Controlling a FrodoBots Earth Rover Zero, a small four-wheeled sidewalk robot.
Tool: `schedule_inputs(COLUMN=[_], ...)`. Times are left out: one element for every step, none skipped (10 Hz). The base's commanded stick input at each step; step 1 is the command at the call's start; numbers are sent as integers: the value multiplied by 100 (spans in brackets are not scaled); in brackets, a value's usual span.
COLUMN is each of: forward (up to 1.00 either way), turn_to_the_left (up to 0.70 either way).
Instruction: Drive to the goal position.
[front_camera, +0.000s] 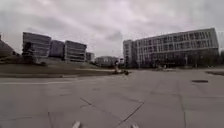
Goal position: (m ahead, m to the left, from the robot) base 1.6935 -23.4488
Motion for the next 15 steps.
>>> schedule_inputs(forward=[70, 70, 70, 70, 70, 70, 70, 70, 70, 70, 70, 70, 70, 70, 70], turn_to_the_left=[-34, -34, -34, -34, -26, -9, -1, 0, 0, 0, 0, 0, 0, 0, -14])
